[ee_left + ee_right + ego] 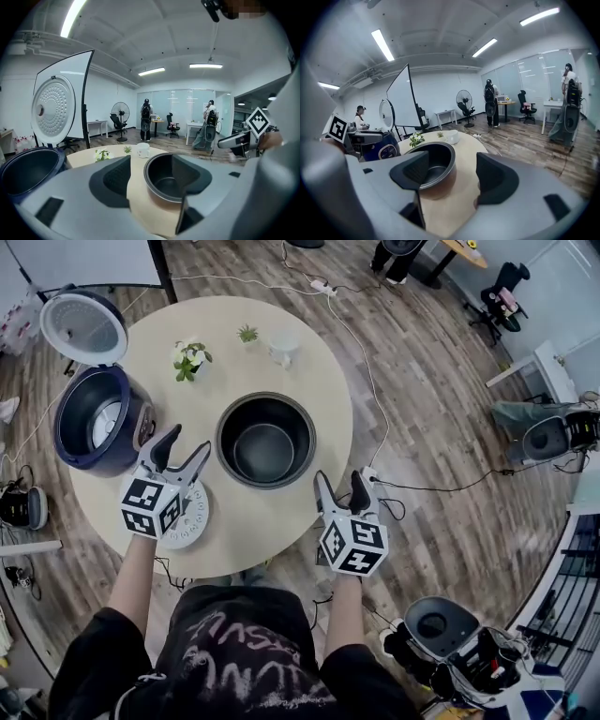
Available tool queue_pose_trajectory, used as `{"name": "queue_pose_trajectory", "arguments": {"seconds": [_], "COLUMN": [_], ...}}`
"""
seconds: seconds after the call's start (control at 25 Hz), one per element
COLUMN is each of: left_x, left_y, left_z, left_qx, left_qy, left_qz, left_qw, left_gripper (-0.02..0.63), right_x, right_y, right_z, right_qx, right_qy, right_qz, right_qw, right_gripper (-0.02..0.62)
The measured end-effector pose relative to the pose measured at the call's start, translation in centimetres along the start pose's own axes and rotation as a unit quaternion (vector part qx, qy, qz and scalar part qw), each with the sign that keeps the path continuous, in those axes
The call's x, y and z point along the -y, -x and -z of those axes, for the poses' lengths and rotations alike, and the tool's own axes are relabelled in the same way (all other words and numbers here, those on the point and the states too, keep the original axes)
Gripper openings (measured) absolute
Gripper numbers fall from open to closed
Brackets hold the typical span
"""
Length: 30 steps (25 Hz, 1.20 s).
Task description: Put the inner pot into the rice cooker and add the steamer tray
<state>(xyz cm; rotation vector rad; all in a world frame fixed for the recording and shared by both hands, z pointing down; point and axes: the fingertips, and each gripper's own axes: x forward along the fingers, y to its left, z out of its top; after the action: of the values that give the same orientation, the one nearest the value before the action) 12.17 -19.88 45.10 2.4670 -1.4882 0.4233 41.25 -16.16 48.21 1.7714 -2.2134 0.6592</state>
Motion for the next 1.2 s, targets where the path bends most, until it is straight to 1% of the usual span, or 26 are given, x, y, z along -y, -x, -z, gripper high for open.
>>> {"name": "queue_pose_trajectory", "arguments": {"seconds": [0.2,0.4,0.56,0.72,0.84,1.08,1.2], "left_x": [-1.2,-2.1,-2.8,-2.7,-2.4,-1.9,-1.8], "left_y": [-3.1,-5.8,-7.0,-8.1,-8.9,-9.9,-10.1], "left_z": [1.1,3.4,5.2,6.1,6.8,8.6,9.2], "left_qx": [-0.03,-0.084,-0.133,-0.165,-0.183,-0.213,-0.221], "left_qy": [0.016,0.036,0.075,0.088,0.1,0.101,0.103], "left_qz": [0.007,0.009,0.004,0.008,0.015,0.02,0.018], "left_qw": [0.9994,0.9958,0.9883,0.9823,0.9779,0.9715,0.9696], "left_gripper": [0.285,0.279,0.267,0.258,0.25,0.238,0.218], "right_x": [-0.1,-0.4,-1.2,-1.5,-1.3,-0.8,-0.7], "right_y": [-3.1,-5.8,-7.7,-9.1,-9.9,-11.1,-11.3], "right_z": [0.2,1.3,2.2,2.7,3.4,5.4,6.3], "right_qx": [-0.03,-0.075,-0.11,-0.135,-0.159,-0.2,-0.212], "right_qy": [-0.007,-0.009,-0.015,-0.02,-0.028,-0.032,-0.041], "right_qz": [-0.005,-0.01,-0.026,-0.032,-0.029,-0.02,-0.018], "right_qw": [1.0,0.997,0.994,0.99,0.986,0.979,0.976], "right_gripper": [0.319,0.318,0.304,0.291,0.284,0.26,0.247]}}
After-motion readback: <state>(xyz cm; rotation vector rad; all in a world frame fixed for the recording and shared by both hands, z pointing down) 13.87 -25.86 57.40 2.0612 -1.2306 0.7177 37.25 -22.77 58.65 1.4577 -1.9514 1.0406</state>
